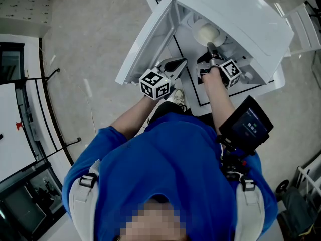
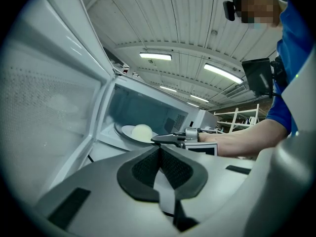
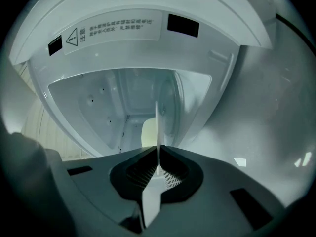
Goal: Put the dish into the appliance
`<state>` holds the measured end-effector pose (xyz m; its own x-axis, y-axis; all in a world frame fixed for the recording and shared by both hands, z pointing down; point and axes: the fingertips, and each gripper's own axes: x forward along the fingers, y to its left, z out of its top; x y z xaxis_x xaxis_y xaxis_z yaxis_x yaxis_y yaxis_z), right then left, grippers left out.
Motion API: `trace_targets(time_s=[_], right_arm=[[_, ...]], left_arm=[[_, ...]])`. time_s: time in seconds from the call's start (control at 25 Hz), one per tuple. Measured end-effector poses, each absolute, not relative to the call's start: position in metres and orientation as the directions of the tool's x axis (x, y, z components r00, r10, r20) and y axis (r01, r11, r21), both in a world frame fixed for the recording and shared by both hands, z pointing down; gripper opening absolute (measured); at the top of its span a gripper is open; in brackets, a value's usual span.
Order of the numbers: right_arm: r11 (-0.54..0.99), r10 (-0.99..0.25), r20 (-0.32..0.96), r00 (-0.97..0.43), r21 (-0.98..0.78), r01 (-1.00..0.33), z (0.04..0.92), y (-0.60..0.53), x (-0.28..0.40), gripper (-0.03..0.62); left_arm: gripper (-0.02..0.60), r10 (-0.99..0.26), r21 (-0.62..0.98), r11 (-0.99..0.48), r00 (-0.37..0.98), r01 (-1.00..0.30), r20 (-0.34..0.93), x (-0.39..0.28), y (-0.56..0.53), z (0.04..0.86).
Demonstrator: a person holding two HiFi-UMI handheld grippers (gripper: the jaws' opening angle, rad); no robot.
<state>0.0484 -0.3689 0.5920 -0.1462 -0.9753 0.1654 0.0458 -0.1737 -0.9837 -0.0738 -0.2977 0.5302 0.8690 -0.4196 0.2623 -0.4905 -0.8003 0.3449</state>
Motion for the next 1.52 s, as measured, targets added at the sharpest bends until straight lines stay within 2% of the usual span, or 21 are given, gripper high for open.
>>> trace_targets(time_s=[0.84,1.28,1.52], right_arm=[[-0.219,-0.975,0.216,-0.057,-0.974,0.057,0.612,-0.4,0.054,0.015],[-0.247,-0.966,0.245,-0.082,-0.969,0.024,0.613,-0.4,0.051,0.015],[-0.271,-0.955,0.268,-0.123,-0.963,0.007,0.618,-0.399,0.043,0.066]], left_arm=[[0.006,-0.331,0.357,-0.837,0.904,-0.414,0.271,-0.068,-0.317,0.544],[0.006,-0.318,0.36,-0.843,0.91,-0.4,0.267,-0.067,-0.321,0.545],[0.006,-0.311,0.357,-0.848,0.913,-0.392,0.265,-0.065,-0.324,0.545]])
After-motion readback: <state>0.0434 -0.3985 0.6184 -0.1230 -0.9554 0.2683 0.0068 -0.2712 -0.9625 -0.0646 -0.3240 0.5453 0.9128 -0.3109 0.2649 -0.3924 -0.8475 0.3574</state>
